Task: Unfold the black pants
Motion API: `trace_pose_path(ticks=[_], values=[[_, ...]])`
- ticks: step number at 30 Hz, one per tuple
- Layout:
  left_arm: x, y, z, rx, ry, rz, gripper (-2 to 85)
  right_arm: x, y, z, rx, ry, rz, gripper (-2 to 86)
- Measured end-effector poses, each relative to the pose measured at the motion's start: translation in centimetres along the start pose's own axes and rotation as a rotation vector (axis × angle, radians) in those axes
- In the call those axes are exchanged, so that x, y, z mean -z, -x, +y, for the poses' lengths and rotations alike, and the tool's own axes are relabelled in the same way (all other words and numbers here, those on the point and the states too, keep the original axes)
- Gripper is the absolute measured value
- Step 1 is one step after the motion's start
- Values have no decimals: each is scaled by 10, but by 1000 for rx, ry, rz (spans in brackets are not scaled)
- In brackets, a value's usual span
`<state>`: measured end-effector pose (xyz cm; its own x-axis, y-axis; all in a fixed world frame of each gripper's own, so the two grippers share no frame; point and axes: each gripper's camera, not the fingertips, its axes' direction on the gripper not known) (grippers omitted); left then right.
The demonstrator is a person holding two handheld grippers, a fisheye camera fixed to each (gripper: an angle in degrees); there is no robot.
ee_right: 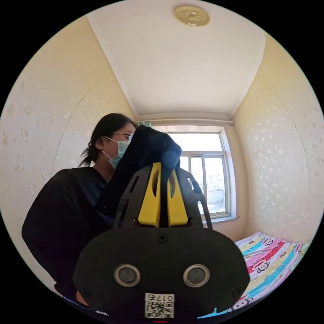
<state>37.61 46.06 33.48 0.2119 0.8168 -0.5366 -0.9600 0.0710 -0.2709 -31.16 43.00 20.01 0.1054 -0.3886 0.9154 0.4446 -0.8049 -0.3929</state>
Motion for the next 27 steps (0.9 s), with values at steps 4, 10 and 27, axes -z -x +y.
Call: trace_pose_path(ticks=[4, 10, 27], values=[[-90, 105, -52, 77, 104, -430, -9, -69, -96, -55, -95, 136, 535, 24], [-224, 397, -38, 386, 792, -1140, 3, -187, -396, -71, -451, 728, 1315, 80], [171, 314, 459, 827, 2334, -1219, -4, -138, -272, 308, -1424, 2016, 1103, 16]])
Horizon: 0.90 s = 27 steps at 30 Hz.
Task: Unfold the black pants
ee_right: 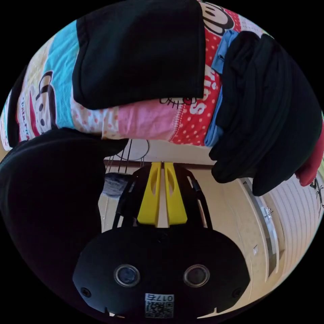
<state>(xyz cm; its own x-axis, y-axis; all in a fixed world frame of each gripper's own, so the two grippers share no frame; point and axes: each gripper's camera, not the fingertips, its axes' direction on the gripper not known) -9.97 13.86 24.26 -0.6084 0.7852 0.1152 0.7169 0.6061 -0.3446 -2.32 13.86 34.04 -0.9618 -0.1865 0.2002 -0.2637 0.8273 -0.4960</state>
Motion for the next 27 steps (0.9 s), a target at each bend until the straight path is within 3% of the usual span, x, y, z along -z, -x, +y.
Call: trace_pose_path(ticks=[3, 8, 13, 21, 27], values=[[25, 40, 10, 44, -27, 127, -4, 67, -1, -2, -44, -26, -55, 14], [115, 87, 21, 30, -261, 415, 1, 213, 41, -16, 48, -186, -147, 18], [151, 121, 43, 75, -417, 509, 34, 335, 118, -16, 178, -304, -285, 36], [93, 202, 114, 158, -473, 540, 77, 396, 236, -31, 338, -262, -652, 70], [26, 260, 177, 116, -477, 779, 107, 427, 320, -55, 471, -189, -856, 93]])
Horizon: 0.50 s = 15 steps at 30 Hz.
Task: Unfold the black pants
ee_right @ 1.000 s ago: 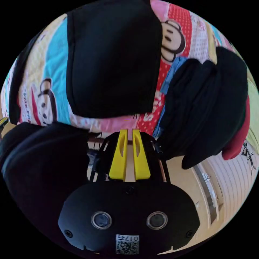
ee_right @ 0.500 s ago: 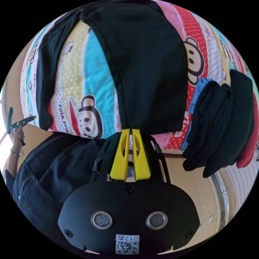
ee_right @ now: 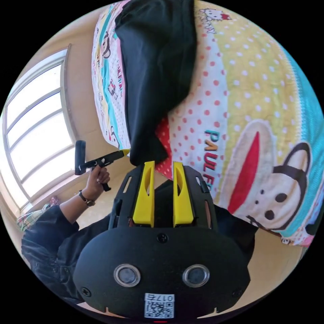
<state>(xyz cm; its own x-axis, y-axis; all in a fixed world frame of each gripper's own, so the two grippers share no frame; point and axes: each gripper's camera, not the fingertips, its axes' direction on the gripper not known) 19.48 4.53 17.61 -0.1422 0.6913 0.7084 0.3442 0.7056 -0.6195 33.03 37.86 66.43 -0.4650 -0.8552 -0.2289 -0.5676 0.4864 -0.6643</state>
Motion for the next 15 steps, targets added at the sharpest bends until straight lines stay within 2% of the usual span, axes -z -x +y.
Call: trace_pose_path(ticks=[2, 4, 6, 10, 13, 15], values=[[9, 21, 12, 5, 9, 35, 124, -7, 19, -18, 4, 21, 41, 100], [10, 30, 15, 2, 30, 36, 133, -6, 45, -36, 18, 34, 226, 90], [11, 35, 15, 2, 53, 37, 131, -3, 57, -46, 46, 52, 304, 75], [21, 48, 6, 39, 141, -11, 113, 26, 59, -64, 56, 99, 201, 44], [30, 63, -1, 15, 305, 0, 65, 41, 68, -69, 123, 164, 119, 17], [39, 67, -1, -72, 376, 40, 39, 39, 83, -67, 204, 266, 183, 13]])
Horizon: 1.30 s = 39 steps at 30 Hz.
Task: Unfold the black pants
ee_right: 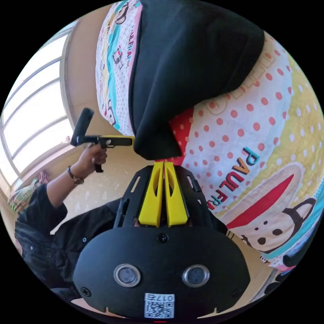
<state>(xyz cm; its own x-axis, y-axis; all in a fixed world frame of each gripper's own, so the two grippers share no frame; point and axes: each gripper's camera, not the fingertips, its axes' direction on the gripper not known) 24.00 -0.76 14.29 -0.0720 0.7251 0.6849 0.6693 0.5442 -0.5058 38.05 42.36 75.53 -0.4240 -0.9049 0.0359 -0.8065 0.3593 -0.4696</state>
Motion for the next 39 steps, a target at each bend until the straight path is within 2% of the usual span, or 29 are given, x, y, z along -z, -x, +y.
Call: trace_pose_path(ticks=[3, 5, 7, 10, 16, 21, 27, 28, 29, 31, 32, 36, 39], values=[[23, 5, 23, -111, -9, -15, 25, 7, 25, 6, 58, 58, 176, 15], [36, 20, 46, -136, -70, 23, 18, 25, 29, 10, 18, -36, 217, 21], [41, 35, 61, -125, -119, 80, 15, 49, 22, 8, -43, -204, 144, 44], [39, 65, 83, -70, -190, 199, 12, 47, 8, -21, -87, -278, 39, 85], [20, 115, 114, 90, -304, 415, 9, 2, -11, -83, -177, -257, 174, 80], [14, 128, 114, 151, -296, 419, 7, -2, -26, -98, 36, -134, 125, 45], [9, 104, 99, 17, -115, 108, -3, -38, -30, -51, 319, 83, 56, 32], [-3, 100, 93, 60, -22, -101, -7, -52, -32, -42, 321, 90, 95, 32], [-24, 94, 88, 82, 94, -423, -8, -57, -35, -39, 306, 75, 143, 32], [-65, 86, 86, -6, 236, -769, -8, -79, -52, -37, 259, 45, 226, 33], [-91, 84, 87, -81, 303, -855, -7, -83, -58, -40, 233, 37, 207, 33], [-144, 91, 93, -151, 379, -872, -6, -112, -105, -53, 116, 25, 51, 39], [-159, 99, 85, -115, 348, -735, -6, -114, -151, -34, 1, -140, -58, 57]])
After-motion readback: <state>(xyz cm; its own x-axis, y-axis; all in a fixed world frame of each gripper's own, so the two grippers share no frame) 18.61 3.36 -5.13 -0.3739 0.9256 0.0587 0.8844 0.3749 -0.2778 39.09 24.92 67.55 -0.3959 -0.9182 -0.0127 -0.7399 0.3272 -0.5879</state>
